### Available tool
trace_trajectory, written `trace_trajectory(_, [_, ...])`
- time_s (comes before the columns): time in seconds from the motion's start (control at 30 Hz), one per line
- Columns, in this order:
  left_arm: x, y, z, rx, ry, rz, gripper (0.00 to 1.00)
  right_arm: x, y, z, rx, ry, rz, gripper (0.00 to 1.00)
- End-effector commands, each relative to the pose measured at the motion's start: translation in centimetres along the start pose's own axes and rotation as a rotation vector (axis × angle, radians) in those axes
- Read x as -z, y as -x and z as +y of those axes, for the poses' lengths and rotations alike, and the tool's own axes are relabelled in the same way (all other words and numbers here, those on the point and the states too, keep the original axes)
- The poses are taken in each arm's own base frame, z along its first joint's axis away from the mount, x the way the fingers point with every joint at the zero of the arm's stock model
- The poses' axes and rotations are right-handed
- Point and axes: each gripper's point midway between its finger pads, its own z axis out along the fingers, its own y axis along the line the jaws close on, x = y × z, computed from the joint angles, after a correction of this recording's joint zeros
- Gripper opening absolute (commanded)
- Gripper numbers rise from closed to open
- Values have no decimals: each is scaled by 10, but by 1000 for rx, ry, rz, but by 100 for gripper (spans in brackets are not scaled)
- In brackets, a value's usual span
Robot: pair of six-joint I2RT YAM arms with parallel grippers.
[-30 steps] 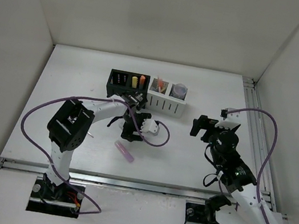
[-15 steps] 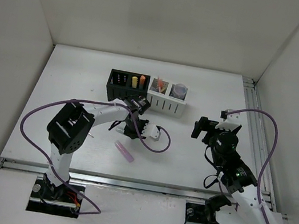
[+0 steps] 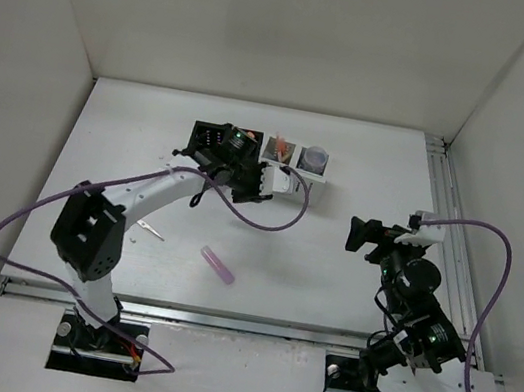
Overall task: Sort the stationery into containers
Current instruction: Pick up the pen from the center of the board, then place the pen in the storage box.
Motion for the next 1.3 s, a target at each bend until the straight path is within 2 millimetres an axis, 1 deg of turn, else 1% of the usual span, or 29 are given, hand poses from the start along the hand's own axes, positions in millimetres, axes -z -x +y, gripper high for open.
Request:
trace_trajectory(0.0, [78,92,37,-33,196,-321,0,6,15,0,-24,16,-79,98])
trace_trajectory(0.03, [87,100,46,-34,238,-377,0,10,15,-1,-34,19,-91,98])
trace_trajectory(0.07, [104,111,52,-30,278,-430,0,11,16,-1,-39,18,-98,98])
trace_trajectory(0.1, [114,112,59,-9,294,-470,0,11,15,0,-37,30,-98,98])
trace_trajectory(0.13, [126,124,69,8,325,-535,0,12,15,2,-29,41,-97,98])
trace_trajectory(0.17, [136,130,77,12,350,-576,0,12,13,3,-27,47,-91,98])
trace_trajectory(0.2, [144,128,87,31,369,-602,0,11,13,4,-24,53,-89,98])
trace_trajectory(0.23, [157,139,99,9,418,-660,0,10,12,5,-18,53,-83,98])
trace_trajectory(0.27, [159,139,107,65,423,-689,0,9,13,3,-18,45,-83,98])
trace_trajectory(0.3, [167,136,119,86,450,-711,0,8,13,4,-17,45,-81,98])
trace_trajectory(0.33, [172,140,135,92,485,-751,0,7,12,5,-13,48,-75,98])
trace_trajectory(0.37, [175,139,142,151,482,-777,0,6,12,7,-14,54,-74,98])
trace_trajectory(0.4, [177,139,148,169,474,-794,0,6,13,8,-15,59,-74,98])
trace_trajectory(0.43, [180,134,162,182,487,-811,0,5,12,7,-8,56,-69,98])
trace_trajectory(0.5, [180,131,168,221,465,-838,0,5,11,6,-6,51,-68,98])
trace_trajectory(0.53, [175,124,175,262,457,-853,0,5,12,5,1,45,-71,98])
trace_trajectory(0.6, [170,120,177,291,462,-875,0,4,11,2,9,31,-71,98])
trace_trajectory(0.63, [163,112,181,315,477,-866,1,4,9,2,12,33,-68,98])
trace_trajectory(0.67, [161,105,189,343,526,-859,1,4,10,1,12,26,-71,98])
trace_trajectory(0.73, [150,92,193,390,546,-848,1,3,7,0,14,22,-63,98])
trace_trajectory(0.77, [148,85,196,407,555,-844,1,2,6,1,15,26,-59,98])
trace_trajectory(0.8, [143,81,195,428,551,-845,1,2,5,2,13,27,-58,98])
trace_trajectory(0.87, [139,74,196,456,564,-840,1,2,5,0,12,21,-59,98])
trace_trajectory(0.93, [133,64,193,498,574,-837,1,0,3,0,9,17,-61,98])
trace_trajectory(0.97, [133,59,194,522,601,-836,1,0,3,-1,5,12,-64,98])
trace_trajectory(1.0, [129,52,191,548,607,-847,2,-1,1,-1,-6,10,-61,98])
trace_trajectory(1.1, [122,37,190,600,647,-852,7,-2,4,1,-8,17,-65,98])
trace_trajectory(1.23, [113,27,196,642,664,-839,8,-2,3,9,3,59,-50,98])
trace_trajectory(1.27, [111,25,196,652,664,-838,13,-2,2,12,12,74,-46,98])
